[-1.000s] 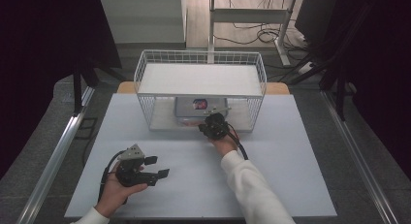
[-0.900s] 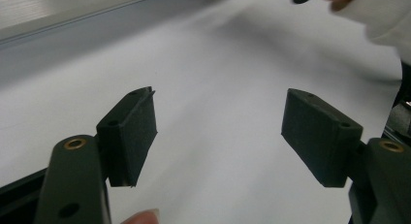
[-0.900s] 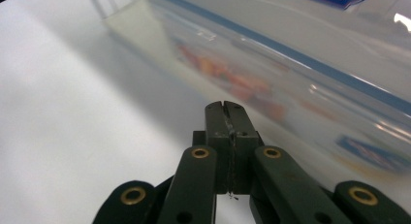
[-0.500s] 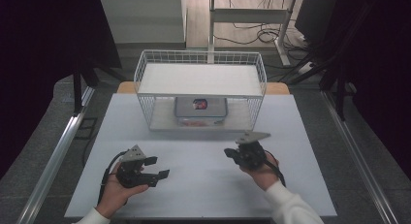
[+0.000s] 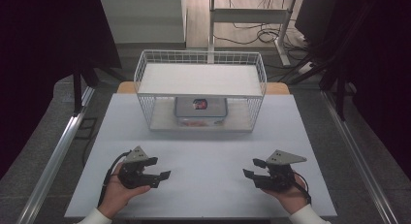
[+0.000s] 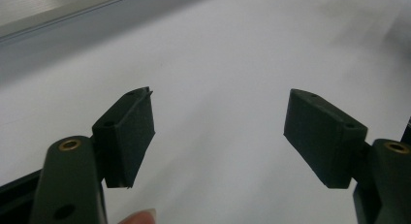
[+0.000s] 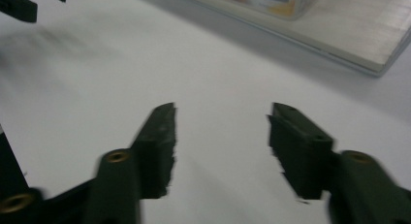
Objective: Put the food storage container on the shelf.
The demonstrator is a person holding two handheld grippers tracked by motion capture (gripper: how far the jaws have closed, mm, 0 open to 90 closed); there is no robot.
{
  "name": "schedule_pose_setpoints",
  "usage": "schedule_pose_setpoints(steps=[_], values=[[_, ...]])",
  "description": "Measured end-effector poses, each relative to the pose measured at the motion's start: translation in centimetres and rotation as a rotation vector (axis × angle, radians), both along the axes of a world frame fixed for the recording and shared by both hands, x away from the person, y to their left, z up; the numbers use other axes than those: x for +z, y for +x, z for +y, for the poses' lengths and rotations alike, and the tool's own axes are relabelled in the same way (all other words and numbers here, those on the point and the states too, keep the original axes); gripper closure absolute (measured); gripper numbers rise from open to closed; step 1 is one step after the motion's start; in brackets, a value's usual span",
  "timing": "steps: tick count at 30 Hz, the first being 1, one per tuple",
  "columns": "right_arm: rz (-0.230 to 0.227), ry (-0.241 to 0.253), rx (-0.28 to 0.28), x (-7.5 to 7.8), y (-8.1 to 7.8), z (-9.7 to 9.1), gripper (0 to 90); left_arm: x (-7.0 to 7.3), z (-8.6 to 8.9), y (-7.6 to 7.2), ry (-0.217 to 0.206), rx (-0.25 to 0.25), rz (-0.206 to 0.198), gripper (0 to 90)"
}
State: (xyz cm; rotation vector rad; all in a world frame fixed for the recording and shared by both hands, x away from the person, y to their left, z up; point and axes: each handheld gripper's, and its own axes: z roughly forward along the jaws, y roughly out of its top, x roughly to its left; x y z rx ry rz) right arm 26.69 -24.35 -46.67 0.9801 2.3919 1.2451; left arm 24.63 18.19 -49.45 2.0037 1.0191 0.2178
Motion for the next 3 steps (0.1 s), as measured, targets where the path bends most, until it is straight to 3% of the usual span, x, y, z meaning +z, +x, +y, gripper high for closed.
schedule_pose_setpoints(steps=[3], values=[[-0.003,-0.006,0.004,-0.15,-0.05,0.18,30.6,-0.02,0.1,0.1,-0.003,0.0,0.001,25.7]])
